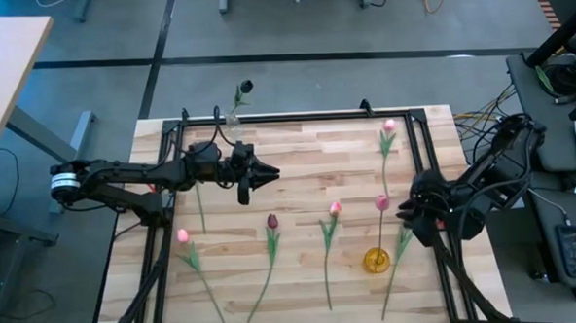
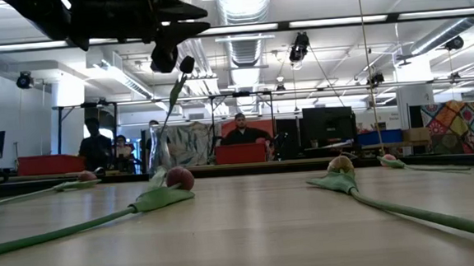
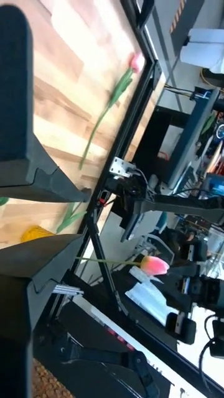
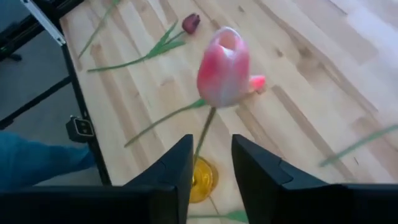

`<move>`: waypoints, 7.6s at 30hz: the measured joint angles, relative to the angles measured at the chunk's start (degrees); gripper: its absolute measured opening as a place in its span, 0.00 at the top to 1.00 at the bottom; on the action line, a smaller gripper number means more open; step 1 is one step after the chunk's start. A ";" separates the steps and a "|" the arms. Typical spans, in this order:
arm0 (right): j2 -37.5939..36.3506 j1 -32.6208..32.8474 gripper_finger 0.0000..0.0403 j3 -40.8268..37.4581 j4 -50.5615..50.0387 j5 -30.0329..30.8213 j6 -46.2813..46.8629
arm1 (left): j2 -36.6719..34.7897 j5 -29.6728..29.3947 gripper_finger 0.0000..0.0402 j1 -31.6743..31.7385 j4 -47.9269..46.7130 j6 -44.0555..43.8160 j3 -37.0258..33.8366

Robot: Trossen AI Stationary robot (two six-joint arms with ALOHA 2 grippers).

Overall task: Sort flowers into vase by color
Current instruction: Put the top red flower into the transparent flower vase, then put the top pink flower into the yellow flower vase

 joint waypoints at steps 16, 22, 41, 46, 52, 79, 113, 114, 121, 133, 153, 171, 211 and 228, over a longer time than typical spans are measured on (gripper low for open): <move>-5.24 -13.61 0.98 -2.40 -8.35 5.28 4.38 | -9.30 -8.74 0.81 0.37 -27.67 1.00 0.00; -7.49 -23.66 0.98 -2.41 -8.22 5.71 -1.64 | -11.90 -10.87 0.81 0.33 -37.37 -4.17 0.00; -7.09 -30.16 0.98 -2.51 -1.14 4.20 -13.18 | -9.23 -19.13 0.79 23.58 -77.71 -19.73 0.00; -6.75 -30.16 0.98 -2.51 -1.14 4.21 -13.59 | -7.46 -17.26 0.69 29.70 -79.90 -15.82 0.00; -6.61 -30.16 0.98 -2.51 -1.14 4.22 -13.88 | -2.78 -17.27 0.55 34.62 -79.77 -13.13 0.00; -6.63 -30.14 0.98 -2.54 -1.38 5.31 -14.20 | 7.76 -13.40 0.89 39.93 -74.11 0.66 -0.04; -6.61 -30.14 0.98 -2.56 -1.32 7.37 -16.95 | -34.16 -7.13 1.00 39.80 -35.86 -9.36 0.02; -6.61 -30.14 0.98 -2.61 -1.23 7.37 -17.60 | -33.85 -7.17 1.00 39.80 -33.57 -8.82 0.02; -6.56 -30.14 0.98 -4.06 -1.14 7.24 -20.68 | -29.92 -7.26 1.00 39.80 -21.39 -2.89 0.02; -6.69 -30.14 0.98 -4.68 0.43 8.79 -24.18 | -16.80 -7.26 1.00 39.80 -11.14 11.54 9.32; -6.61 -30.14 0.98 -4.68 1.74 8.88 -24.16 | -6.68 -10.27 1.00 44.14 -4.15 25.06 7.01; -6.61 -30.14 0.98 -4.68 3.25 8.92 -24.19 | 0.39 -10.26 0.95 44.37 4.99 19.46 -0.81; -6.61 -30.18 0.98 -4.64 4.95 10.34 -23.65 | -12.01 -6.67 0.64 43.62 -25.41 21.66 0.09; -1.64 -41.98 0.98 -4.63 10.71 1.77 -32.57 | -24.64 -5.84 0.80 31.09 -24.29 11.61 -4.71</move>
